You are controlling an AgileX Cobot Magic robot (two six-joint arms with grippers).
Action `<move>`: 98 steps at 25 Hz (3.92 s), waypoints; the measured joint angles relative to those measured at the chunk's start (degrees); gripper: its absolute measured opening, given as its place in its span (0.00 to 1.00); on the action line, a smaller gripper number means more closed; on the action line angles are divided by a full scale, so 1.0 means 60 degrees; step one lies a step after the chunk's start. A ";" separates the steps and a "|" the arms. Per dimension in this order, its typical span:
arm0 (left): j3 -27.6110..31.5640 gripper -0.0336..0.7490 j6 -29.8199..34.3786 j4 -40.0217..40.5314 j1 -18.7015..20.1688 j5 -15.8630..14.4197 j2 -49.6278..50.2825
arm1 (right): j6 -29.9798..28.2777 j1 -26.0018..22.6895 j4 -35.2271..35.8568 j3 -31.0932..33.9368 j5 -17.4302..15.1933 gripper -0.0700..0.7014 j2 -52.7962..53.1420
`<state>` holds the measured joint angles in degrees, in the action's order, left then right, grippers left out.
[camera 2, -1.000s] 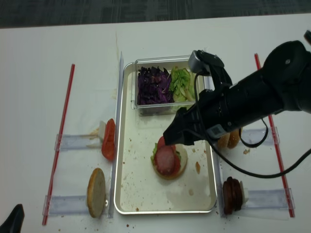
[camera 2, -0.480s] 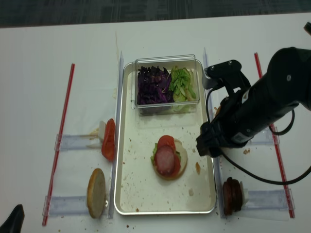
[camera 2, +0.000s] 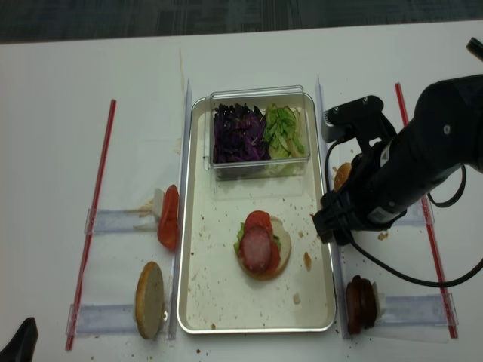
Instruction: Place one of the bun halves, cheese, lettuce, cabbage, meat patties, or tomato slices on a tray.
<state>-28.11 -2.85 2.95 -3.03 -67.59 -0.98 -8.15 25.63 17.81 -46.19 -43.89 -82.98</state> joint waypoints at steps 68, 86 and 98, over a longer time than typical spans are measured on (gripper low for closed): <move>0.0000 0.92 0.0000 0.0000 0.0000 0.0000 0.0000 | 0.0226 -0.4834 -0.2415 0.3061 -0.3150 0.77 0.9893; 0.0000 0.92 0.0000 0.0000 0.0000 0.0000 0.0000 | 0.0353 -0.4834 -0.2364 0.3061 -0.3322 0.77 1.3969; 0.0000 0.92 0.0000 0.0000 0.0000 0.0000 0.0000 | 0.0470 -0.4834 -0.2432 0.3061 -0.3362 0.77 1.3969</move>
<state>-28.11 -2.85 2.95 -3.03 -67.59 -0.98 -5.33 -3.37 3.23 -27.83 -64.06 0.83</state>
